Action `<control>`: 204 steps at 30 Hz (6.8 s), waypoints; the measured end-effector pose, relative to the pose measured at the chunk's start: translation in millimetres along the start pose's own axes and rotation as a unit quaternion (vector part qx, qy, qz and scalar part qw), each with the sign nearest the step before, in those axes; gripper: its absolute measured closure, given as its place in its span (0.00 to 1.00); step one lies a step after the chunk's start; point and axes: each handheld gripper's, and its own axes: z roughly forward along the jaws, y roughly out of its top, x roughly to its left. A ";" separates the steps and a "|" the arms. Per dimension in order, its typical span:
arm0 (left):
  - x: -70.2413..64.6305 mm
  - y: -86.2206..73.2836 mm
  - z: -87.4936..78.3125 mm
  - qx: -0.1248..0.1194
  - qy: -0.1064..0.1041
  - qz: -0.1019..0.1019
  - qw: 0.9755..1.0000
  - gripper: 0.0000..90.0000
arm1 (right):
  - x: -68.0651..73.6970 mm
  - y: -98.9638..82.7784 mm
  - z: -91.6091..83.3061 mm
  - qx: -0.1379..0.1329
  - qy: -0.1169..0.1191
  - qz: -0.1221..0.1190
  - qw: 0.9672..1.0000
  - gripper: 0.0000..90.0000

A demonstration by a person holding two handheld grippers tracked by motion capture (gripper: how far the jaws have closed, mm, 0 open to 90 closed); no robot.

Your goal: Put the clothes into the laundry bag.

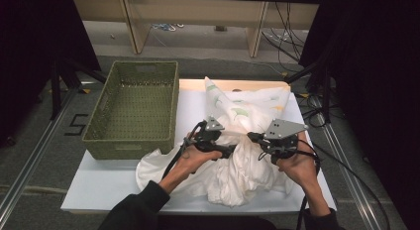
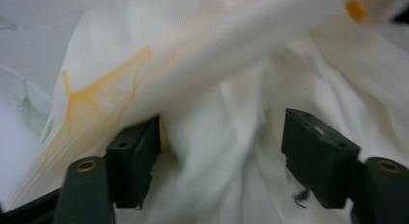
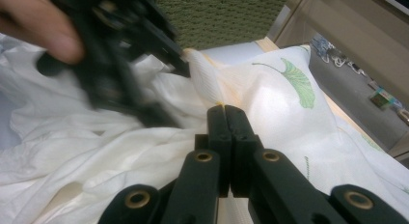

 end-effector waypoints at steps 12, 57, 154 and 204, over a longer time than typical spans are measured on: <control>24.4 -39.8 -26.2 0.041 0.022 0.001 0.999 0.19 | 2.1 1.2 2.3 0.002 0.002 -0.009 1.000 1.00; -23.6 -39.2 -23.0 0.049 -0.063 0.027 0.996 0.19 | 7.7 5.2 1.3 0.003 0.015 -0.011 1.000 1.00; 9.1 -13.3 9.6 -0.026 0.080 0.016 0.996 0.30 | 9.7 -8.6 -0.9 0.027 0.035 0.007 0.999 1.00; 7.4 -30.1 12.0 0.001 0.011 -0.033 0.999 0.30 | 10.9 -12.8 2.7 0.035 0.052 0.012 0.998 1.00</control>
